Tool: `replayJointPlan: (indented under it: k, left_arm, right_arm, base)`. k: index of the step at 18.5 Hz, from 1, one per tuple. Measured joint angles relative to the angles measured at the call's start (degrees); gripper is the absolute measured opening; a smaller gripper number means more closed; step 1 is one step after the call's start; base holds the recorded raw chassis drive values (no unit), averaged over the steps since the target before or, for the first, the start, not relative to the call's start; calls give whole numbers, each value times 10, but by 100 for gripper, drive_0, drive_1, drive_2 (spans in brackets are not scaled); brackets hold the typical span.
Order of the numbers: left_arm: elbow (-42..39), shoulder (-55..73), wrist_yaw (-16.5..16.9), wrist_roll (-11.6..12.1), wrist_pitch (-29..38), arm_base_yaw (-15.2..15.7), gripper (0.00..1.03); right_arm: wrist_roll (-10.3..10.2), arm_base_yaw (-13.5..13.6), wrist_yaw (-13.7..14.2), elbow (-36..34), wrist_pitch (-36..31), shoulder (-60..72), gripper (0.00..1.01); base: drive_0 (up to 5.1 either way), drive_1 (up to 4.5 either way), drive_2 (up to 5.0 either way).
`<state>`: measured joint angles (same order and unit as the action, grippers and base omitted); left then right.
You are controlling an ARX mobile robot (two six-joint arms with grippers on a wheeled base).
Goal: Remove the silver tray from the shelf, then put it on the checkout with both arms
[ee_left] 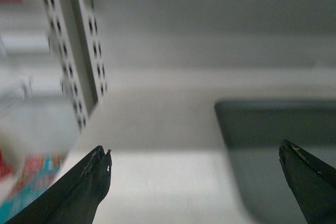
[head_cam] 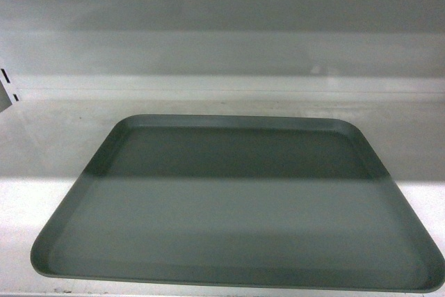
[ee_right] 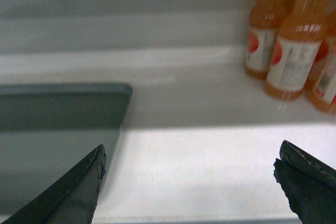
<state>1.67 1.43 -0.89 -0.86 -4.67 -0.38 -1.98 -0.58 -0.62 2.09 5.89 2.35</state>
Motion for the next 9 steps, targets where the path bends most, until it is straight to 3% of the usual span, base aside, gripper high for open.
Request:
replayJointPlan:
  k: [1,2,5,9]
  left_arm:
    - [47,70,-24,-28,-97,-14,98]
    - [76,138,-27,-47,-120,-20,98]
    - [88,250,-27,-64,-7,-49,98]
    - [94,306,-22,-64,47,-56,98]
  right_arm:
    - [-12,-13,-15,3,-4,37,98]
    - [-14,-25,-32,3,-33,64,98]
    - [-7,-32,-80,17,-198,225,98]
    - [0,-22,-83,22,-272,304,98]
  base:
    - [0,0,0]
    - [0,0,0]
    - [0,0,0]
    - [0,0,0]
